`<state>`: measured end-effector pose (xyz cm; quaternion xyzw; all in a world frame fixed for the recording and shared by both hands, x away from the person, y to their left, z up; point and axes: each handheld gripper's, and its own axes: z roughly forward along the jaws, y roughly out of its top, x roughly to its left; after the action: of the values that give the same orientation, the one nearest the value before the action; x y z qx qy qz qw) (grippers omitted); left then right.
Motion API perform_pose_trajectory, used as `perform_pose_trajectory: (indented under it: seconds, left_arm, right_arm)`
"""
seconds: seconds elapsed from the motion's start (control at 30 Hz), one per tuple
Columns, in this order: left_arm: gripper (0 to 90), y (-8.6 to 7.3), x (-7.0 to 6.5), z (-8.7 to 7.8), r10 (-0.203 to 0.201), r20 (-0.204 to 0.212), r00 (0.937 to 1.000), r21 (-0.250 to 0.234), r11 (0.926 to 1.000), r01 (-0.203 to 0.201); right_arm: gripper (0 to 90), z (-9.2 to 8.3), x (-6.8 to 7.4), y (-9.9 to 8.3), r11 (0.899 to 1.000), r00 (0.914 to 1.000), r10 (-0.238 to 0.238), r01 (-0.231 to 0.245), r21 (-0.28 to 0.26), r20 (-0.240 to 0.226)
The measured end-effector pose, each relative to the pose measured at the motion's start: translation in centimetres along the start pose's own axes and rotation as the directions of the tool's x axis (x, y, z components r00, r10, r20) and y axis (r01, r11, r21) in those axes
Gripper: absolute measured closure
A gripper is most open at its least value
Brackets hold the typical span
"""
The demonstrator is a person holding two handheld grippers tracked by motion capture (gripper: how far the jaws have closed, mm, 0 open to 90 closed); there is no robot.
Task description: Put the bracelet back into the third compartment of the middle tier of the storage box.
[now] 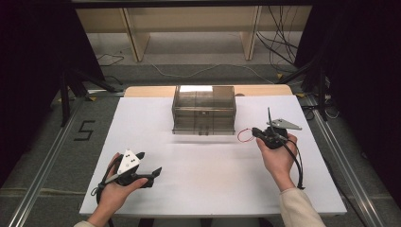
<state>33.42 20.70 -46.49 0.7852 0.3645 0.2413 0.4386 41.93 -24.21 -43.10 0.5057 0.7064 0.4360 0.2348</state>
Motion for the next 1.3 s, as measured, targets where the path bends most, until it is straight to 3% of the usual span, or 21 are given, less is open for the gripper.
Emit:
perform_pose_trajectory:
  seconds: [1.3]
  left_arm:
    - [16.2,0.1,-0.1,-0.1,0.004,-0.003,1.0000,-0.004,1.0000,-0.004]
  right_arm:
    - [90.0,0.8,1.0,1.6,1.000,0.9998,-0.012,0.011,-0.027,-0.017]
